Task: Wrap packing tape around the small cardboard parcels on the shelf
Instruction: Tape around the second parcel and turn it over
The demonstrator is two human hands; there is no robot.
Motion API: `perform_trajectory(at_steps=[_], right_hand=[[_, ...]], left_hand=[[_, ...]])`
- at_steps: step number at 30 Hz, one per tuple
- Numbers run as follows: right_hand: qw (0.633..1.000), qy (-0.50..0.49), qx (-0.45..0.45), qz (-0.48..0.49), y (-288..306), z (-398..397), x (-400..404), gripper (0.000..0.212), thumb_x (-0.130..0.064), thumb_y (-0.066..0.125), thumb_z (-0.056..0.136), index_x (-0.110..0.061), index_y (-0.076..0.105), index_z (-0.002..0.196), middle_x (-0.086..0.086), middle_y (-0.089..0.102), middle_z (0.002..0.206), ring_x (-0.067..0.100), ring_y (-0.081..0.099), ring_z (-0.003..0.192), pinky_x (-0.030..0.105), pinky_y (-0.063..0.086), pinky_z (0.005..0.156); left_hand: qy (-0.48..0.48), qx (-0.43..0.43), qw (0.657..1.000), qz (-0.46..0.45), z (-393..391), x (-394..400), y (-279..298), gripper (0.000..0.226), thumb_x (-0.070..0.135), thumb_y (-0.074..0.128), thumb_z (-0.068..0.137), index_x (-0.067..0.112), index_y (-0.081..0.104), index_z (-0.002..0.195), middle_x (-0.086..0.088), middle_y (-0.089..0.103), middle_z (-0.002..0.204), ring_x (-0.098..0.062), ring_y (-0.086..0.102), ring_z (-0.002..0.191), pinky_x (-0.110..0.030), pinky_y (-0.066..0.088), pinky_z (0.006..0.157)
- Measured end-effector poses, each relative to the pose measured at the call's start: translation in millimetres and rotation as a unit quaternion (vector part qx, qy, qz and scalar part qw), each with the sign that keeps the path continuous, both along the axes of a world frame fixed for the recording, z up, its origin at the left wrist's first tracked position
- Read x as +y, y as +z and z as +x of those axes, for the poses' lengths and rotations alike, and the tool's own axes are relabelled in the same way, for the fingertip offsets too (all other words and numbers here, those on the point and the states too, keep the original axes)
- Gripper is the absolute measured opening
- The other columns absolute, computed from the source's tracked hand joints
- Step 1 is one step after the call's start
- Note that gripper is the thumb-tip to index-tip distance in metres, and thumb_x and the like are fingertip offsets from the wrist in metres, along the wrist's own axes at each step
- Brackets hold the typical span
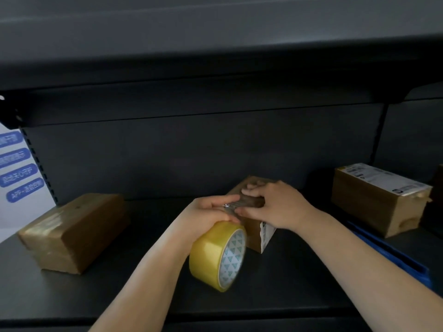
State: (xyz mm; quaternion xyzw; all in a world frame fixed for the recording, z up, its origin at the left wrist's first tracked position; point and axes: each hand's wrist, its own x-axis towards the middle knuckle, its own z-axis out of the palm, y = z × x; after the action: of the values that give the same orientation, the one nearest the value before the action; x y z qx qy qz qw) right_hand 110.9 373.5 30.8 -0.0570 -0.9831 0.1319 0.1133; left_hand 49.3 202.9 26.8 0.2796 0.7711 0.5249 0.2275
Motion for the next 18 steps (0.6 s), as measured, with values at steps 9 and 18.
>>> perform_trajectory(at_steps=[9,18], right_hand=[[0.998,0.037,-0.052,-0.030,2,7,7,0.071,-0.059,0.054,0.082,-0.034,0.030,0.144,-0.014,0.018,0.155,0.004,0.009,0.143,0.033,-0.001,0.115],[0.998,-0.020,0.039,-0.051,-5,5,-11,0.064,-0.065,0.058,0.075,-0.036,0.047,0.131,-0.017,0.046,0.139,0.012,0.033,0.133,0.032,0.014,0.115]], left_hand=[[-0.076,0.011,0.993,-0.091,-12,-6,10,0.049,0.011,0.068,0.075,0.049,0.058,0.103,-0.005,0.068,0.113,-0.018,0.063,0.105,-0.040,0.043,0.102],[-0.037,0.066,0.997,-0.015,-20,-64,13,0.052,0.000,0.057,0.083,0.036,0.051,0.121,-0.007,0.075,0.083,-0.014,0.071,0.087,-0.032,0.047,0.091]])
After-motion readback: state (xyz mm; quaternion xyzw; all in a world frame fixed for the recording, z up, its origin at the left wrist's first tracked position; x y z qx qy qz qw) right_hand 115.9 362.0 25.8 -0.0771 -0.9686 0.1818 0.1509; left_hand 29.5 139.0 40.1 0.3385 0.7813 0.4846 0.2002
